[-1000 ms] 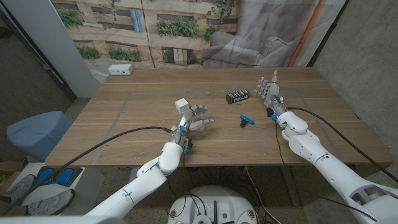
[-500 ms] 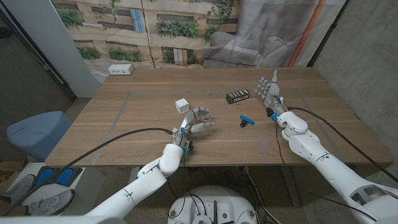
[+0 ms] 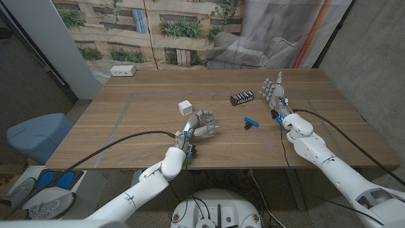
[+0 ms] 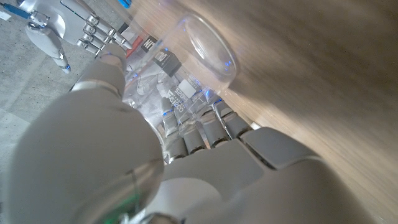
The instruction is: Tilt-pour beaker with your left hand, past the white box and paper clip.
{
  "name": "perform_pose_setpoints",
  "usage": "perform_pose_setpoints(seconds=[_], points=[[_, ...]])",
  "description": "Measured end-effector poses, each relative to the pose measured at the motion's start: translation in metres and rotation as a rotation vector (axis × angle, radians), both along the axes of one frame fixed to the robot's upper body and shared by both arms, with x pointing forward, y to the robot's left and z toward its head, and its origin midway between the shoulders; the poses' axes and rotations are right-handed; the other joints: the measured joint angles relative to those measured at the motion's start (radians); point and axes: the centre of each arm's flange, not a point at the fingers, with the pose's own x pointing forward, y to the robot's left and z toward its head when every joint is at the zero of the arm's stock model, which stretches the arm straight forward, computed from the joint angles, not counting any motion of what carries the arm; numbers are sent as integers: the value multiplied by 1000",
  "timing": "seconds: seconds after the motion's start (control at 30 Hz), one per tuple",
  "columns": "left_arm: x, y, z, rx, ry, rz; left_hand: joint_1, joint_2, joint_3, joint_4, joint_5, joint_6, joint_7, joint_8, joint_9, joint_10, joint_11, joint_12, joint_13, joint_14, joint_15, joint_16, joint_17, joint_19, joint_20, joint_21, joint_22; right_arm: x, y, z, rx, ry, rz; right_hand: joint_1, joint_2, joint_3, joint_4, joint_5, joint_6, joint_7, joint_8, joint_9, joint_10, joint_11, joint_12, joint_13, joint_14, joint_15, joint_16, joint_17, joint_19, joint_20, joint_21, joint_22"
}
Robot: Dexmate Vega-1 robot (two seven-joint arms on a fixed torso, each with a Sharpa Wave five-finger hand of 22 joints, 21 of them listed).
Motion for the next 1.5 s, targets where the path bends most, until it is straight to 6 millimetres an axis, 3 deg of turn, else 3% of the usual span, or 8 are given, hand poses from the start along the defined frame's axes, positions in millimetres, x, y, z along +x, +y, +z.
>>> perform_pose_setpoints(seconds=[0.67,0.97,1.27,1.5], points=[[3,13,1,1,29,3,-31,40,-39,-4,-4,-57,14,-112,0,-93,36,-65,-43,-137,8,-20,-39,-35,19,0,0,0,0,0,0,0,0,0,0,0,0,0,0,0,0,0,0,0,0,0,0,0,0,0,0,0,0,0],[5,15,5,17,35,-9,-69,12,-60,0,-4,-102,13,-175,0,-154,47,-97,-68,-201,11,-24,-50,-52,16,0,0,0,0,0,0,0,0,0,0,0,0,0,0,0,0,0,0,0,0,0,0,0,0,0,0,0,0,0],[7,17,6,32,44,-18,-78,-21,-70,5,-3,-123,12,-212,0,-188,48,-112,-86,-244,12,-24,-55,-72,11,0,-3,0,0,0,0,0,0,0,0,0,0,0,0,0,0,0,0,0,0,0,0,0,0,0,0,0,0,0],[8,19,6,45,58,-32,-96,-39,-85,11,-8,-199,13,-288,0,-260,64,-127,-109,-331,14,-28,-55,-124,-2,-3,-3,0,0,0,0,0,0,0,0,0,0,0,0,0,0,0,0,0,0,0,0,0,0,0,0,0,0,0]])
